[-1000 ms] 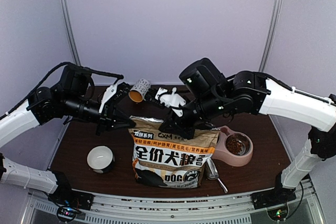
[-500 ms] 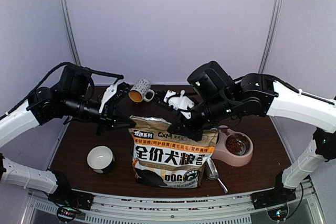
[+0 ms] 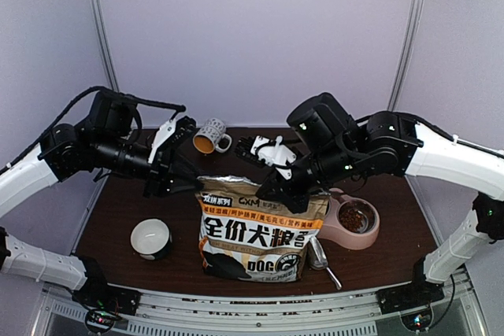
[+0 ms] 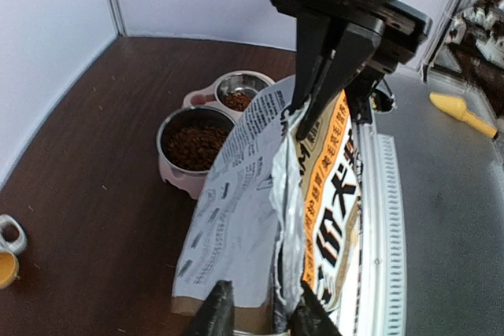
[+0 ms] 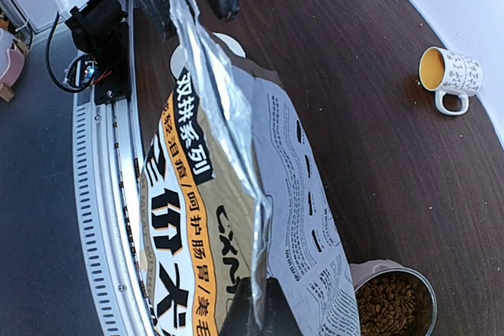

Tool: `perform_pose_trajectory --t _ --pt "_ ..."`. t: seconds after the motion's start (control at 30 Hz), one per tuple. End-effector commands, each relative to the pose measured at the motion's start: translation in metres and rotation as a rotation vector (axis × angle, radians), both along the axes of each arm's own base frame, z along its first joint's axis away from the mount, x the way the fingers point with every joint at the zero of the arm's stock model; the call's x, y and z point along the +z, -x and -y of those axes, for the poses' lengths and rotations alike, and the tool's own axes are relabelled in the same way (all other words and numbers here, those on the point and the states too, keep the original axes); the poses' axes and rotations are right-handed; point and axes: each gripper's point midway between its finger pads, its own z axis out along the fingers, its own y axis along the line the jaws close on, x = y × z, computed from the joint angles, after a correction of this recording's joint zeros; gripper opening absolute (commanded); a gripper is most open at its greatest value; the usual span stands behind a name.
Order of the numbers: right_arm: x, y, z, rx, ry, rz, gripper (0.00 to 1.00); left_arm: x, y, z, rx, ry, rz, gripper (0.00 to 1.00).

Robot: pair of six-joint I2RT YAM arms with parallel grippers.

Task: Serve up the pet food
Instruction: Press the seal on the pet food bag.

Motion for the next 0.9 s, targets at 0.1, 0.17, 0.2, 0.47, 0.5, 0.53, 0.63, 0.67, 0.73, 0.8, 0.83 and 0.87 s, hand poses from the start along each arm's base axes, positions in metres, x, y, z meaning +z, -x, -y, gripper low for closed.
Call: perform_pose_trajectory --t 0.1,0.17,0.2,0.47,0.5,0.53,0.63,0.67,0.73,0.8,0.83,0.87 --pt "0.013 -0.012 0.019 -0.065 -0.009 0.025 0.00 0.018 0.003 0.029 -0.089 0.002 0.066 0.56" --pt "0.015 -0.012 0.016 -0.060 -0.022 0.022 0.00 0.018 0.003 0.038 -0.114 -0.006 0.078 0.60" --pt "0.017 -0.012 0.015 -0.059 -0.031 0.021 0.00 0.016 0.003 0.041 -0.123 -0.012 0.082 0.61" --pt "0.027 -0.012 0.011 -0.057 -0.068 0.027 0.00 0.004 0.000 0.058 -0.159 -0.047 0.090 0.43" --pt "0.026 -0.012 0.011 -0.058 -0.068 0.025 0.00 0.003 0.000 0.058 -0.161 -0.048 0.088 0.32" --pt "0.026 -0.012 0.011 -0.058 -0.068 0.025 0.00 0.002 0.000 0.058 -0.161 -0.049 0.086 0.24" --pt "0.023 -0.012 0.012 -0.061 -0.056 0.022 0.00 0.000 0.001 0.058 -0.161 -0.048 0.081 0.01" --pt "0.021 -0.012 0.013 -0.062 -0.049 0.022 0.00 -0.001 0.001 0.057 -0.159 -0.048 0.080 0.00" --pt "0.018 -0.013 0.017 -0.070 -0.032 0.022 0.00 0.000 0.002 0.056 -0.156 -0.039 0.079 0.00" --pt "0.014 -0.013 0.021 -0.077 -0.014 0.020 0.04 0.000 0.003 0.055 -0.152 -0.034 0.080 0.00" --pt "0.011 -0.014 0.024 -0.083 -0.005 0.019 0.05 0.000 0.003 0.054 -0.149 -0.031 0.082 0.00" --pt "0.010 -0.014 0.028 -0.088 0.003 0.020 0.07 0.001 0.003 0.054 -0.145 -0.029 0.083 0.00"
